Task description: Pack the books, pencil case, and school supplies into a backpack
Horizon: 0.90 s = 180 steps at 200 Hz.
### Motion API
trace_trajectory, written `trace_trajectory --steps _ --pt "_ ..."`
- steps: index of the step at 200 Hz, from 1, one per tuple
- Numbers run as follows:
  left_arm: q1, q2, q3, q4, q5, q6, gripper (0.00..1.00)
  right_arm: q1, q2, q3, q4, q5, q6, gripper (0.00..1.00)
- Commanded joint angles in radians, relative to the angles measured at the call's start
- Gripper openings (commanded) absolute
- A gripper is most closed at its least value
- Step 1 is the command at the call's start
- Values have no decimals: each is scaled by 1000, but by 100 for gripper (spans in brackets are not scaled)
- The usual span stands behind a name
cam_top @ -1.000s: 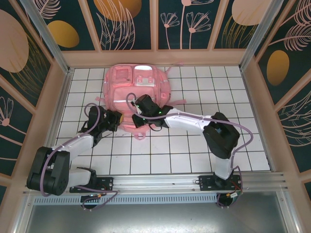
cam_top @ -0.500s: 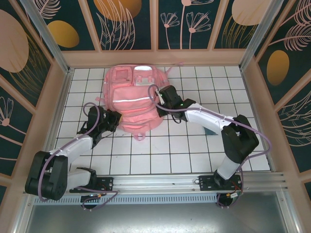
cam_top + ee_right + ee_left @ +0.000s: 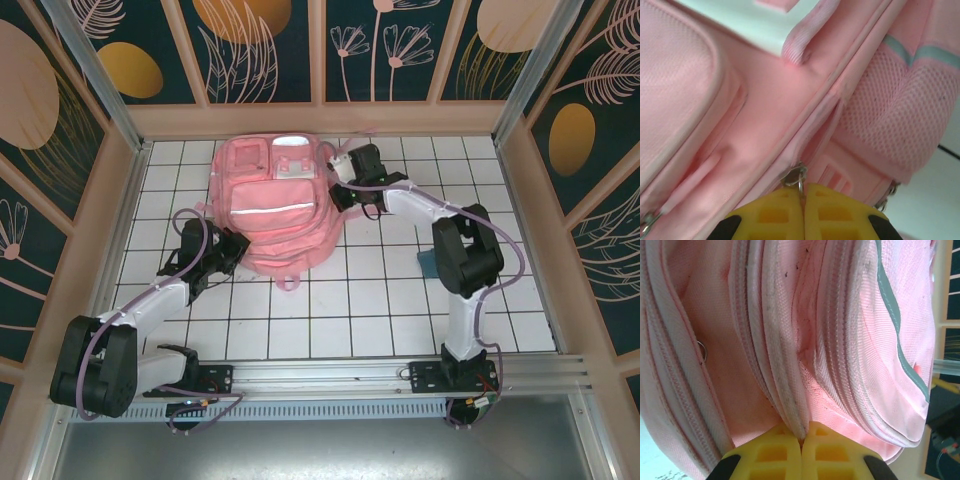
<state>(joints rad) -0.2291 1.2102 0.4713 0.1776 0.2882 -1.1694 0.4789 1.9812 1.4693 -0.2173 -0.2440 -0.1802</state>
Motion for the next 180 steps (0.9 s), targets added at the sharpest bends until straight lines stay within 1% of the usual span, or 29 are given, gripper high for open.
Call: trace_trajectory --steps 1,24,60,68,76,83,88,92,106,114,128,146,167,180 --pt "18 -19 -13 -179 -17 102 0 -62 50 105 58 38 -67 0" --pt "18 -27 -14 -191 -14 123 0 -68 91 159 54 60 -57 0" --pt "19 -65 -6 -195 -8 163 0 -71 115 215 26 73 47 0" --pt "18 -70 7 -207 -3 175 0 -70 113 225 -1 64 71 6" --pt "18 -76 23 -223 1 190 12 -72 110 237 -41 32 90 18" --pt "18 -79 43 -243 0 203 24 -74 100 240 -80 -38 83 30" --pt "17 -84 57 -258 -1 211 32 -72 91 238 -117 -102 70 37" --pt "18 -89 68 -267 -2 218 37 -70 77 232 -134 -129 61 42" --pt "18 -108 103 -300 -18 244 57 -52 5 152 -129 -114 55 51" --pt "17 -118 124 -322 -37 264 65 -43 -45 95 -107 -86 58 54" --pt "18 -129 165 -351 -54 322 68 -43 -118 0 -66 -74 95 58" --pt "17 -124 228 -395 -71 405 71 -46 -188 -73 -41 -83 168 60" --pt "7 -88 319 -445 -63 496 70 -41 -244 -134 -6 -110 235 63" --pt "-21 -48 388 -489 -90 548 68 -43 -257 -153 10 -137 282 65"
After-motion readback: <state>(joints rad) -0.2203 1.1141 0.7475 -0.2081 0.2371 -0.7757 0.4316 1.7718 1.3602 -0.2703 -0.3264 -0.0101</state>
